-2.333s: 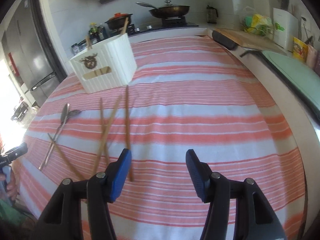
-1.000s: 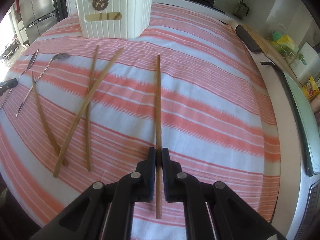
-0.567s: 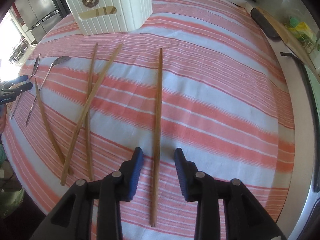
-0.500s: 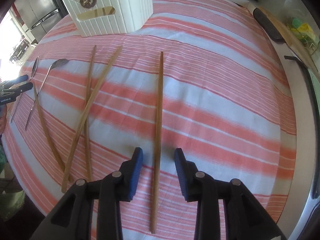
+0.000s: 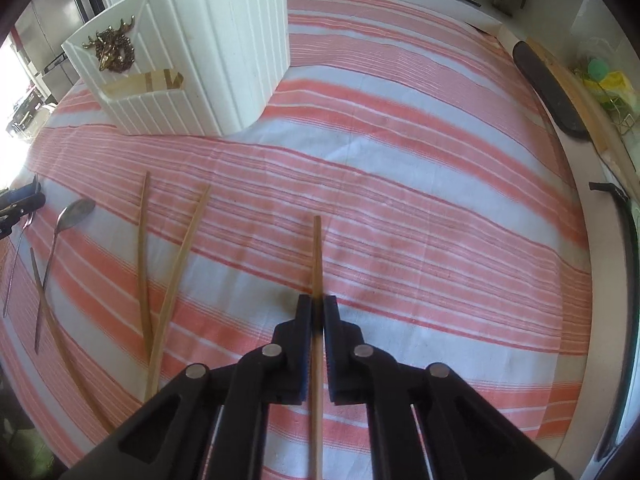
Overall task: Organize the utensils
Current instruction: 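Close left gripper on the large steel spoon while right gripper grasps a wooden chopstick, then lift the spoon and chopstick and carry both above the cream basket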
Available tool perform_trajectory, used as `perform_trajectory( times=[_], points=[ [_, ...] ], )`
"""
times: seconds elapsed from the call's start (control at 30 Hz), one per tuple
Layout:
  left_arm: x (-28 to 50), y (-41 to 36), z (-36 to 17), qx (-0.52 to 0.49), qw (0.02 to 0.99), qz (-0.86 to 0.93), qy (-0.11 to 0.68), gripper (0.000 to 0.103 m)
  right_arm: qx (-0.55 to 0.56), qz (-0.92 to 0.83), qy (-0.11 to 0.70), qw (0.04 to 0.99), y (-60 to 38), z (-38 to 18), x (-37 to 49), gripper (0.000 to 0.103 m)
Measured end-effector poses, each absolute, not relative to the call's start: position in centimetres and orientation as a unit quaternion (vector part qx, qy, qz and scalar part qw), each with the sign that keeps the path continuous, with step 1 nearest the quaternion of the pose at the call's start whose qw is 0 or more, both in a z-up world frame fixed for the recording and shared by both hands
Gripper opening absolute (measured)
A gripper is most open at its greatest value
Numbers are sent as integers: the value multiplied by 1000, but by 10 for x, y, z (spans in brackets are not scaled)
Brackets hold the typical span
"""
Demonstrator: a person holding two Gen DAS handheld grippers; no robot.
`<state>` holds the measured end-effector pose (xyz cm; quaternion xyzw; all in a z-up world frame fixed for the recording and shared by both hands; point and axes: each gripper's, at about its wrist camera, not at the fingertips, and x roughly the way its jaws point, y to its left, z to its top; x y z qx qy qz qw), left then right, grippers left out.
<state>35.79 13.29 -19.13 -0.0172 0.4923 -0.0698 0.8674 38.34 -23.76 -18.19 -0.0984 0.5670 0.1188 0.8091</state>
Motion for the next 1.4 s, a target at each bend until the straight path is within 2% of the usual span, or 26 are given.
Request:
perform_trajectory(
  times=[0.33, 0.67, 1.13, 1.4],
  points=[
    [293, 136, -106, -35, 917, -76, 390, 42, -18, 165, 470, 867, -259, -92, 331, 6],
    [247, 137, -51, -42, 938, -95, 332, 41, -31, 187, 375, 907, -239, -27, 271, 6],
    [253, 132, -6, -34, 945, -102, 307, 41, -47, 189, 327, 925, -227, 8, 260, 6],
    [293, 122, 61, -47, 953, -131, 269, 41, -46, 183, 295, 936, -219, 51, 301, 6]
  ],
)
